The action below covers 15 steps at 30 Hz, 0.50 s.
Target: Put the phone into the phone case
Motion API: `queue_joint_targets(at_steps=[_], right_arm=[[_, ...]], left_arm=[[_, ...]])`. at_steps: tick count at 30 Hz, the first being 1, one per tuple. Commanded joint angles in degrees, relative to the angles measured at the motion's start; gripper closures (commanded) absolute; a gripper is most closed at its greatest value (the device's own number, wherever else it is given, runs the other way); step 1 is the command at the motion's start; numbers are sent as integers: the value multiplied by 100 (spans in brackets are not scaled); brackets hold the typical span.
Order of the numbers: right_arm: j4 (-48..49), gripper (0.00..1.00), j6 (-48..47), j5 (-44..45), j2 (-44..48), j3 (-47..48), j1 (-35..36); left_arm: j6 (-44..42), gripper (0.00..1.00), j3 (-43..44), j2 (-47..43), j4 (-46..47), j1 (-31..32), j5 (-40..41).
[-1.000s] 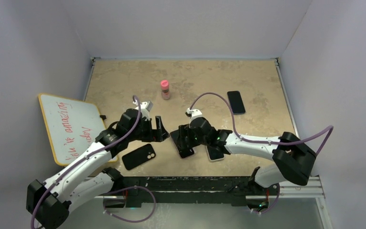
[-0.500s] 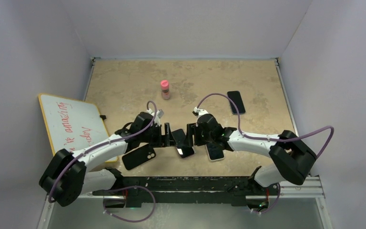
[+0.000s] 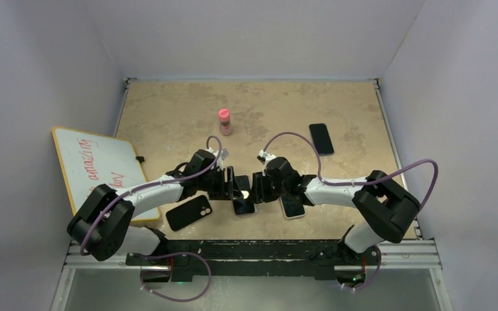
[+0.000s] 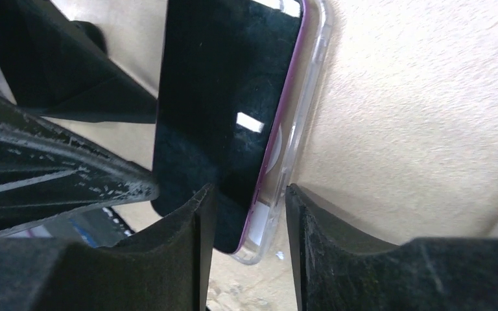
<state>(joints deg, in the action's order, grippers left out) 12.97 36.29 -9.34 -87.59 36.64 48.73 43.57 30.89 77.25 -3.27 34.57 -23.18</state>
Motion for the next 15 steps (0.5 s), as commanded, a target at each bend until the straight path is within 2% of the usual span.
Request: queue_joint_targets(at_steps=[1, 5, 9, 15], right_arm=[[799, 56, 633, -655, -113, -177, 44], [1047, 63, 970, -415, -4, -364, 109], [1034, 69, 1045, -25, 124, -488, 110], [1154, 75, 1158, 243, 172, -611, 108]], left_arm=[[-291, 45, 424, 182, -274, -20, 219], [-364, 63, 496, 355, -447, -20, 167], [-352, 75, 488, 260, -557, -19, 119], [-192, 80, 422, 97, -530, 8, -20]])
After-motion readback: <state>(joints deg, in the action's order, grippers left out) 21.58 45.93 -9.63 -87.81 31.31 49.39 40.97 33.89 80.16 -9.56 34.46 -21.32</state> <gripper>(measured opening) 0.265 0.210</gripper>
